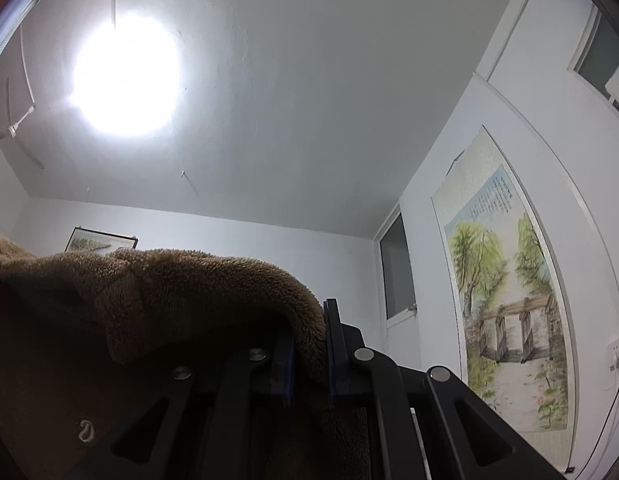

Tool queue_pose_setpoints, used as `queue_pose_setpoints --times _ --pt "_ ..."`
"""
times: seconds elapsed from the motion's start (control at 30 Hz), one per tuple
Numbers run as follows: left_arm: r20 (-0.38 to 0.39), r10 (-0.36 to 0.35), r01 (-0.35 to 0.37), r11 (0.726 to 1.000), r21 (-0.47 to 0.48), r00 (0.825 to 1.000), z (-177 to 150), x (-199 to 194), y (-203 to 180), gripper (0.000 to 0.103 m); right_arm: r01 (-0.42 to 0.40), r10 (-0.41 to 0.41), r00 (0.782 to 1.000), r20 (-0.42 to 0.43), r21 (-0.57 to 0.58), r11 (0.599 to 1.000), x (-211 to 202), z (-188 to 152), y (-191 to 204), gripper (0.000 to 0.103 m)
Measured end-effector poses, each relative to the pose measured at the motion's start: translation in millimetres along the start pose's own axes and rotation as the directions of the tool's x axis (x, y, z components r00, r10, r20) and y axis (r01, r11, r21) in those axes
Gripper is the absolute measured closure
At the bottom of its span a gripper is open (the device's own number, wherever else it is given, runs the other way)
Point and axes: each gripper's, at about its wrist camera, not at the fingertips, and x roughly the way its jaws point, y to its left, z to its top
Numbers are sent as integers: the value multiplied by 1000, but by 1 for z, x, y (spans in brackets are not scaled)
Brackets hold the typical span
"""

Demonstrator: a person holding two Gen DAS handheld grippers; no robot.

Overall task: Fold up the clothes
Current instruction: 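Hold the fleece raised high with both tools, letting it hang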

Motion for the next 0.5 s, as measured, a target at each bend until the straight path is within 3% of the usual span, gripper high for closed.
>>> queue_pose_setpoints --times 0.27,0.4,0.5 --pt "-84 31 -30 999 16 996 -16 11 -10 89 -18 16 996 -93 -19 1000 11 -26 -11 92" --pt "-122 47 -45 999 23 991 -25 25 -15 92 -50 54 981 -188 27 998 34 -44 -16 92" --pt "-148 59 -55 998 27 987 -32 36 -16 92 -78 96 955 -282 74 994 60 -56 -23 92"
